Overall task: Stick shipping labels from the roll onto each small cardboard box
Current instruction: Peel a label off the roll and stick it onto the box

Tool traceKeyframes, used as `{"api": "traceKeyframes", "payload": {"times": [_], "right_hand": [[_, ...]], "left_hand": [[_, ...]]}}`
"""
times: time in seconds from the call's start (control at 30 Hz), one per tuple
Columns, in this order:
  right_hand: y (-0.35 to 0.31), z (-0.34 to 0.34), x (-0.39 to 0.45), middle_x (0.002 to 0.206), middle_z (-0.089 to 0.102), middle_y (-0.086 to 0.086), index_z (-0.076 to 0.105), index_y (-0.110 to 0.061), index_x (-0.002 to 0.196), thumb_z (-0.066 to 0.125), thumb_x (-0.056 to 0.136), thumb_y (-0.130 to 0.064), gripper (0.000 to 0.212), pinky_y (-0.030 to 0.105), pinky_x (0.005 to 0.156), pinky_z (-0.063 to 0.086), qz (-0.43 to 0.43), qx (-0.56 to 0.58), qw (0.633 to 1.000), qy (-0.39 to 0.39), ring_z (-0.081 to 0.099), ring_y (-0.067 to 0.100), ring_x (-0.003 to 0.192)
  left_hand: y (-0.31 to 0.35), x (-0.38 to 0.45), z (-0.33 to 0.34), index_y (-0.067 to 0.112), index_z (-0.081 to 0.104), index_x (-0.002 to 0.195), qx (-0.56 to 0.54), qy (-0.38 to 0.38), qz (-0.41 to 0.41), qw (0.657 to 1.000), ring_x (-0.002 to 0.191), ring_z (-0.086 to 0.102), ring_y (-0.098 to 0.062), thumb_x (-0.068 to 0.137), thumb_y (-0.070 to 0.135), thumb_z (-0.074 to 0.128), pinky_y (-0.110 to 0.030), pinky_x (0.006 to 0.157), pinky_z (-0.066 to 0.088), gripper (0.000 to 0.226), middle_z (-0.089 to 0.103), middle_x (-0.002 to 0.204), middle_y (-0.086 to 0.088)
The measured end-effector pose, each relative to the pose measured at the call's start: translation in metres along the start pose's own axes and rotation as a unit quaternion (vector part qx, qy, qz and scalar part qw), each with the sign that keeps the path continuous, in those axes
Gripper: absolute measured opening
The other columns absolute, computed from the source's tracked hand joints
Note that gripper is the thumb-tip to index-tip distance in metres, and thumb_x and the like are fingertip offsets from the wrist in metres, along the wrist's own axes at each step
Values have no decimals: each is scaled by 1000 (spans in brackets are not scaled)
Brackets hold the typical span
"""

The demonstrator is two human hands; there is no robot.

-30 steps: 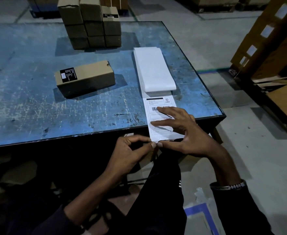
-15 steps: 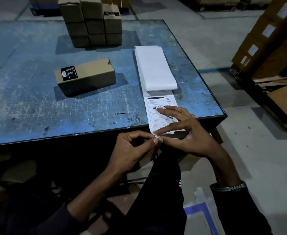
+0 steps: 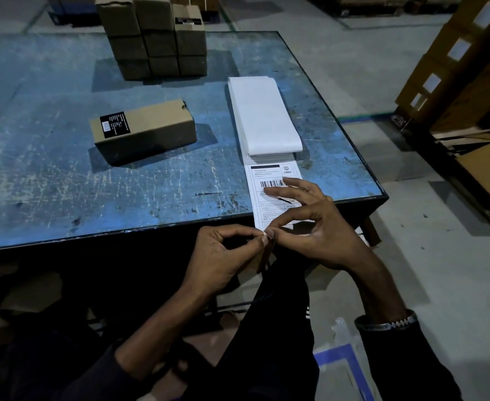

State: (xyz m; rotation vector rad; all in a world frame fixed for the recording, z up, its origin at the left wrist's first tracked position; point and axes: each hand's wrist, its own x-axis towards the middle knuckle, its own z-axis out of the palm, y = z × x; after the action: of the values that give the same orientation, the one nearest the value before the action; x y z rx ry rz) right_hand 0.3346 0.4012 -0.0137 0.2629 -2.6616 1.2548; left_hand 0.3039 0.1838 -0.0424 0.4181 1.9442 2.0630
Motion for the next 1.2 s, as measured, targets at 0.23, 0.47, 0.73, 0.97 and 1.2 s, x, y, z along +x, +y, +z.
{"api": "traceKeyframes", "payload": {"times": [0.23, 0.47, 0.73, 0.97, 1.2], "right_hand": [[0, -4, 2, 143, 62, -30, 85, -44, 93, 77, 82, -53, 17, 62, 119, 30, 8, 12, 1000, -20, 34, 7, 154], [3, 1, 2, 141, 63, -29, 84, -39, 88, 76, 84, -46, 12, 62, 118, 32, -5, 4, 1000, -4, 37, 12, 152], [2, -6, 2, 142, 62, -29, 85, -40, 93, 78, 83, -50, 16, 65, 117, 33, -16, 8, 1000, -20, 38, 12, 151], [-2, 3, 2, 137, 66, -25, 84, -34, 80, 76, 80, -39, 10, 66, 104, 43, -70, -39, 997, 22, 43, 12, 146], [5, 0, -2, 133, 70, -14, 83, -23, 85, 82, 83, -21, 4, 57, 107, 46, -76, -19, 996, 50, 52, 18, 139]], "left_hand": [[1, 1, 0, 4, 85, 94, 11, -7, 8, 1000, 87, 78, -23, 88, 5, 84, -44, 90, 61, 6, 83, 91, -10], [-1, 2, 1, 6, 85, 92, 8, -5, 11, 1000, 86, 77, -20, 89, 4, 84, -38, 86, 60, 4, 83, 90, -9], [-2, 2, 0, 10, 83, 95, 50, -26, 53, 997, 86, 76, -13, 89, 16, 83, -29, 84, 60, 8, 82, 91, -4], [-8, -1, -1, 16, 83, 92, 87, -19, 68, 994, 83, 74, -8, 90, 14, 79, -28, 81, 59, 5, 81, 88, 1], [-4, -3, 3, 9, 82, 92, 57, -7, 57, 997, 82, 74, -16, 94, 6, 80, -36, 79, 60, 4, 81, 89, -7]]}}
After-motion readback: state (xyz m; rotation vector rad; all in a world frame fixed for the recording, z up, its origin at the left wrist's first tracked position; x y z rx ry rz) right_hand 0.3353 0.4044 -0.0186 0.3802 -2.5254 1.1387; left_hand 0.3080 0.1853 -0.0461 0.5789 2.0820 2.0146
